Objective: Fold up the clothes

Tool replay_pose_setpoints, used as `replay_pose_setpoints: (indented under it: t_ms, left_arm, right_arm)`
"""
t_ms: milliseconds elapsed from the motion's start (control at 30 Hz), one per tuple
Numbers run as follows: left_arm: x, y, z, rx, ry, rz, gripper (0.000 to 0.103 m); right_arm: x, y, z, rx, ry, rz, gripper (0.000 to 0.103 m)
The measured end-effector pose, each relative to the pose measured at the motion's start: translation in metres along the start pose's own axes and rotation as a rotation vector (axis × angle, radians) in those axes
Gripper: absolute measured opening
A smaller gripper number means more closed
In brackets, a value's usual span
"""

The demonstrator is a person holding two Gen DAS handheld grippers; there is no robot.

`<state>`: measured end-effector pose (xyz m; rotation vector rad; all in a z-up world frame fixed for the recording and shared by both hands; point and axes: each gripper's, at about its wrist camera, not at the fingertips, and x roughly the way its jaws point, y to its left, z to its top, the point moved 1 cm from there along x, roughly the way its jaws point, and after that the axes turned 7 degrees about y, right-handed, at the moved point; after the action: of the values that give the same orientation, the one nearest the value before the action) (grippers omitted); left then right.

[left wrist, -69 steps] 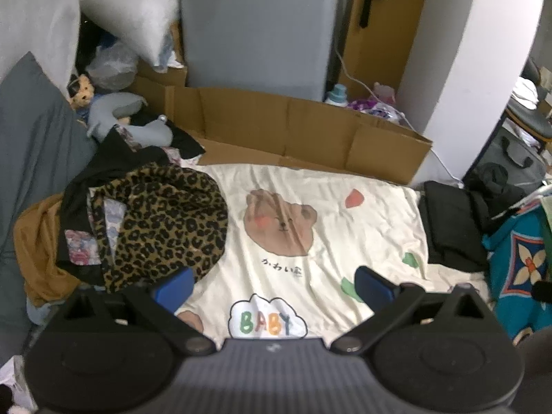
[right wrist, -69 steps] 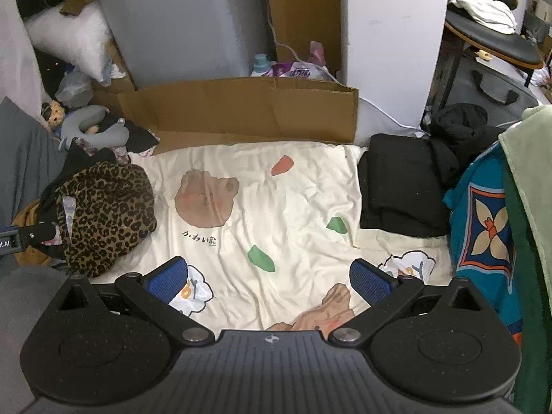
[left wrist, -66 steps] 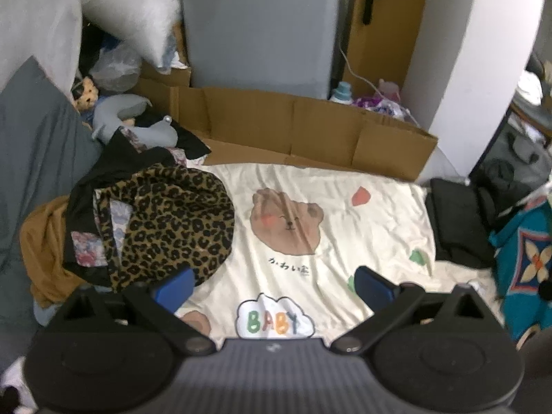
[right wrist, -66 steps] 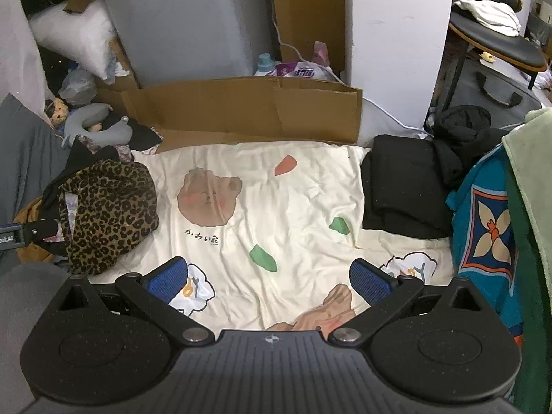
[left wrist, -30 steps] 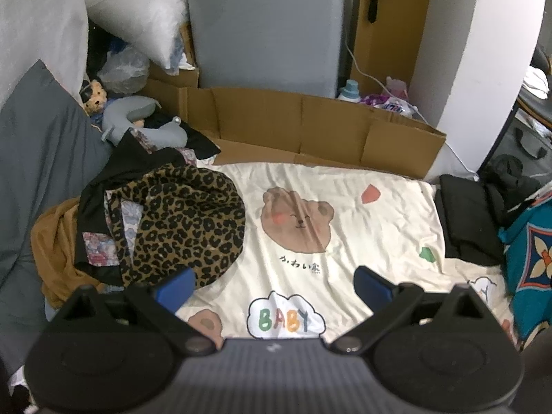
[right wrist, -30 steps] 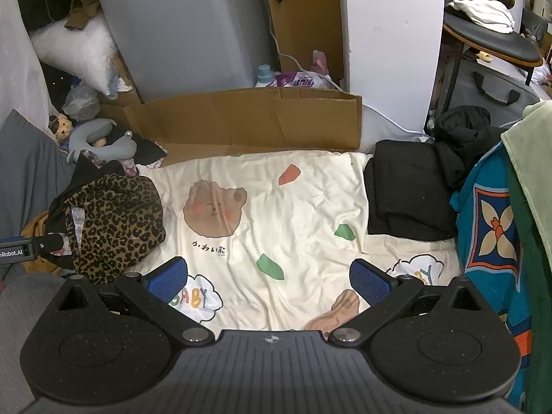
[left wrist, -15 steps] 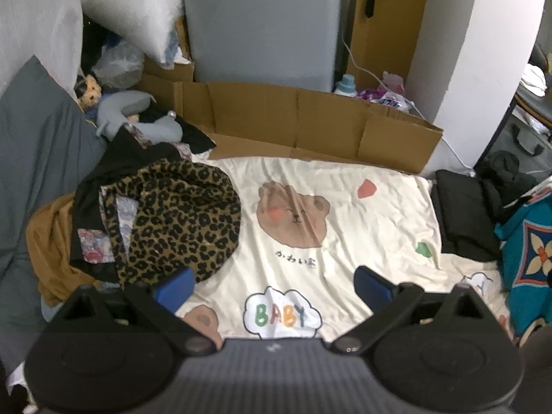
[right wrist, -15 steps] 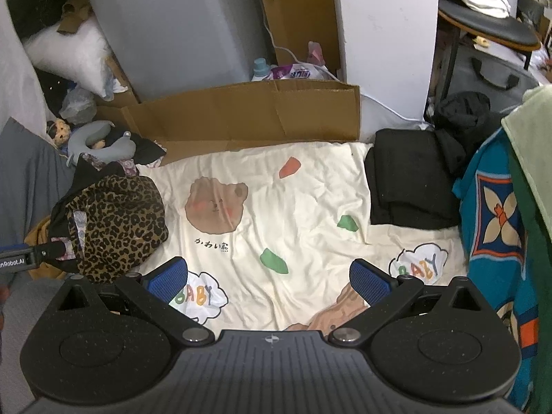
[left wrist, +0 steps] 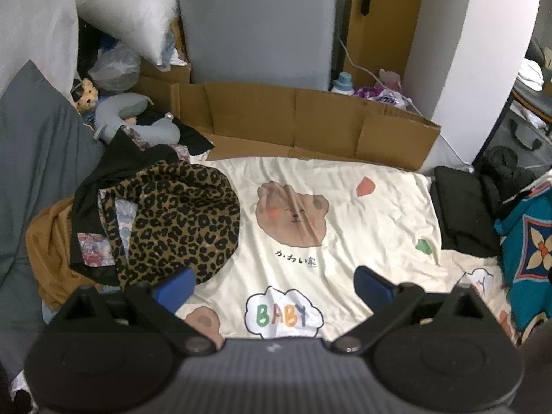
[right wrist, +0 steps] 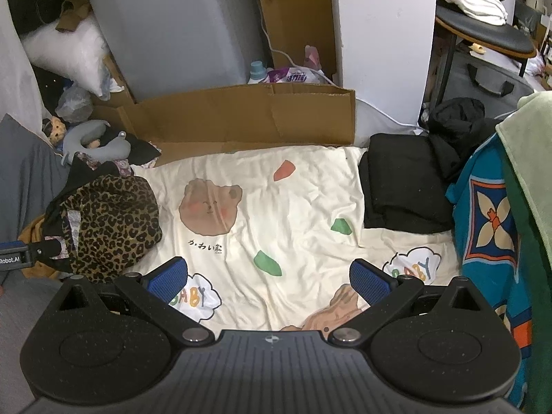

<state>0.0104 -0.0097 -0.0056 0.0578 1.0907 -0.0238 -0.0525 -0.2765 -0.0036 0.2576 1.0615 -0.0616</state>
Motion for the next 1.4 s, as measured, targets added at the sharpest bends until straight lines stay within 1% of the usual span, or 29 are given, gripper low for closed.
replay_pose_setpoints:
  t_ms: [100, 200, 333, 467, 600, 733, 900, 1100, 1233, 1267, 1400]
  left_arm:
    - [0.001, -0.001, 0.002, 0.006, 0.005, 0.017, 0.100]
    - [0.000, -0.004, 0.003, 0.009, 0.009, 0.029, 0.100]
    - [0.000, -0.001, 0.005, 0.010, 0.018, 0.003, 0.100]
    - [-0.001, 0.003, 0.006, 0.004, 0.014, -0.029, 0.100]
    - [-0.006, 0.010, 0.011, 0.016, -0.013, -0.045, 0.100]
    - [-0.008, 0.024, 0.022, 0.002, -0.036, -0.058, 0.100]
    - [0.001, 0.044, 0.032, -0.012, -0.048, -0.044, 0.100]
    - [0.017, 0.072, 0.039, -0.035, -0.054, -0.049, 0.097]
    - [0.027, 0.092, 0.041, -0.044, -0.077, -0.064, 0.097]
    - [0.031, 0.096, 0.041, -0.044, -0.078, -0.064, 0.097]
    - [0.049, 0.114, 0.041, -0.047, -0.064, -0.045, 0.097]
  right_arm:
    - [0.000, 0.000, 0.001, 0.002, 0.004, -0.001, 0.103]
    - [0.002, 0.000, 0.004, 0.014, 0.027, -0.017, 0.103]
    - [0.000, 0.001, 0.003, -0.006, 0.026, -0.041, 0.103]
    - [-0.003, 0.002, 0.004, 0.003, 0.027, -0.032, 0.103]
    - [-0.005, 0.010, 0.008, -0.016, 0.020, -0.015, 0.103]
    - [-0.005, 0.019, 0.016, -0.017, 0.010, 0.000, 0.103]
    - [0.005, 0.027, 0.026, -0.023, 0.006, 0.008, 0.103]
    - [0.019, 0.032, 0.035, -0.013, -0.010, 0.038, 0.103]
    - [0.027, 0.036, 0.040, -0.019, -0.052, 0.033, 0.103]
    - [0.028, 0.038, 0.041, -0.023, -0.066, 0.028, 0.103]
    - [0.043, 0.038, 0.045, -0.022, -0.066, 0.035, 0.102]
